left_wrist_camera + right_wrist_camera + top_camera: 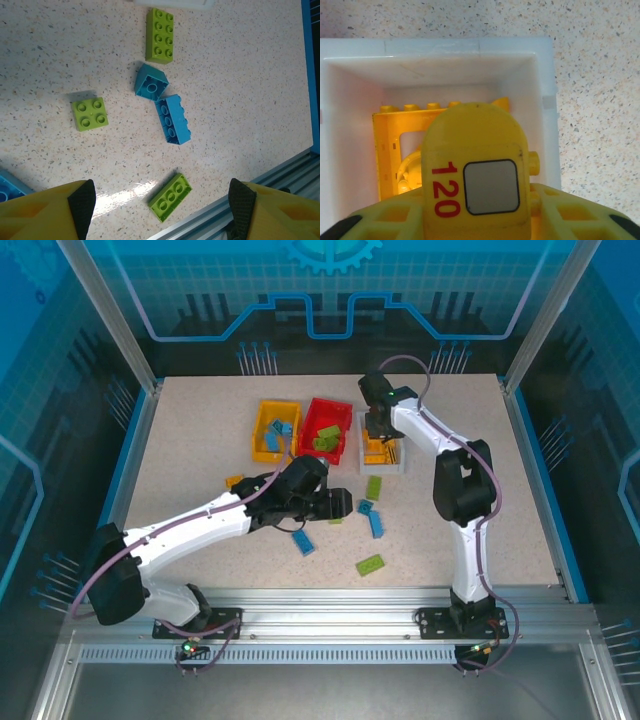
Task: Sort the legos into containers by color
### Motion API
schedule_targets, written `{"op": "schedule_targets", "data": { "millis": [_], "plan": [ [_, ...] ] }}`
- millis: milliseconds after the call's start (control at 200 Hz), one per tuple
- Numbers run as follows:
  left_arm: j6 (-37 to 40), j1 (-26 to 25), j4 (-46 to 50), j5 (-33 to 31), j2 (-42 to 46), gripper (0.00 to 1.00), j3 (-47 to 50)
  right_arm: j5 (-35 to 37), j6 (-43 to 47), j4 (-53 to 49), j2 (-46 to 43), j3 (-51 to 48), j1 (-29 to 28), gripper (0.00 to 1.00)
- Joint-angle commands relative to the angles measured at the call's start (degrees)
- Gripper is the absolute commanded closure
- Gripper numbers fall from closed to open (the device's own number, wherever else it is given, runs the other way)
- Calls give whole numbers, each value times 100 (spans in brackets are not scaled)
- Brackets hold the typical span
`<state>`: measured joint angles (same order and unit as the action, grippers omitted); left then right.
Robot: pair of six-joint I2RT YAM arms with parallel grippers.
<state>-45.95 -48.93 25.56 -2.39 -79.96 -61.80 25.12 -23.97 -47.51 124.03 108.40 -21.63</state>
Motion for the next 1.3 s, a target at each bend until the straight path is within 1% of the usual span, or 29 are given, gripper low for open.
{"op": "schedule_targets", "data": {
  "millis": [0,100,230,320,405,535,660,825,975,1146,1296],
  "plan": [
    [210,-55,190,-194,-106,24,-221,112,82,-176,-36,252,12,46],
    [211,-71,265,-241,-138,24,-222,159,156,-86,-312,171,-99,36],
    [141,-91,430,-320,-173,23,-211,157,165,-104,-568,171,-149,29],
    [26,-98,677,-446,-162,22,-222,155,151,-155,-792,142,-185,29],
    [-176,-98,980,-641,-63,21,-127,166,172,-18,-1250,-151,-289,29],
    [-623,-98,1388,-822,166,19,243,51,165,454,-2261,-1116,-531,29],
    [-1108,-91,1694,-820,237,17,602,-218,43,787,-3289,-2258,-942,28],
    [-1695,-100,1488,-490,73,15,1033,-422,-265,851,-4335,-3470,-1676,27],
    [-1976,-100,1119,-223,-197,13,1194,-623,-652,884,-5133,-4337,-2218,26],
    [-2153,-99,1033,-156,-587,12,1195,-658,-1009,641,-5721,-4793,-2445,25],
    [-2350,-38,983,-296,-621,13,1335,-597,-1302,385,-6070,-4804,-2444,25]
  ]
}}
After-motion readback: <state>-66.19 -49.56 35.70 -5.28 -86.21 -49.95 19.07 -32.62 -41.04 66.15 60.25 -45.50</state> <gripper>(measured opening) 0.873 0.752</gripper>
